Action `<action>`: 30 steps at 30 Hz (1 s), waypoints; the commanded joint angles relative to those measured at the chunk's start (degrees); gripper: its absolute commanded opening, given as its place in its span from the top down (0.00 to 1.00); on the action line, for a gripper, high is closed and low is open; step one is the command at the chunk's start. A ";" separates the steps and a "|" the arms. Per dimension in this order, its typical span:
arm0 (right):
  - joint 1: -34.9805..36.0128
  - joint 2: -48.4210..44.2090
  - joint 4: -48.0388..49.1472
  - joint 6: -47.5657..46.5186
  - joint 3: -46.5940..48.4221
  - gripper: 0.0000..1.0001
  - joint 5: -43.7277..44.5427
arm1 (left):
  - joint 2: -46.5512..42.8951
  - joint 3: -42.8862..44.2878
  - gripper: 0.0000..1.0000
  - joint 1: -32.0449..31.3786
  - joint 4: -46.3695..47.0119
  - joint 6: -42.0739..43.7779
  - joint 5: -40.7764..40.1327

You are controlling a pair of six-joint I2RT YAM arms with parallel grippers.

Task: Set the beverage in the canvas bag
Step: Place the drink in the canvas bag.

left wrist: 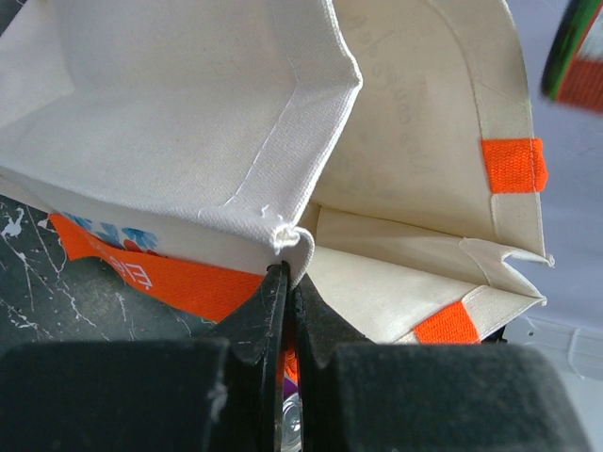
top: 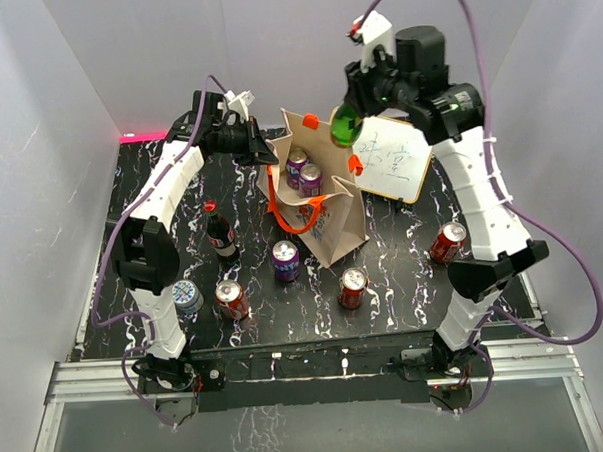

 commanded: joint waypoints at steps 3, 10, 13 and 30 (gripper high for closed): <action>6.20 1.64 18.61 2.63 0.30 0.92 -1.59 | 0.07 2.13 1.00 -0.74 -0.82 0.08 1.62; 6.98 3.61 23.02 4.09 -5.93 0.92 -3.96 | -1.15 2.03 1.00 -0.73 -1.53 0.07 1.45; 7.17 5.67 23.94 5.41 -6.66 0.92 -5.85 | -1.46 1.78 1.00 -0.79 -2.16 0.15 1.66; 9.75 17.20 29.60 10.33 0.41 0.92 -10.05 | -0.91 0.06 1.00 1.63 -3.90 0.39 4.20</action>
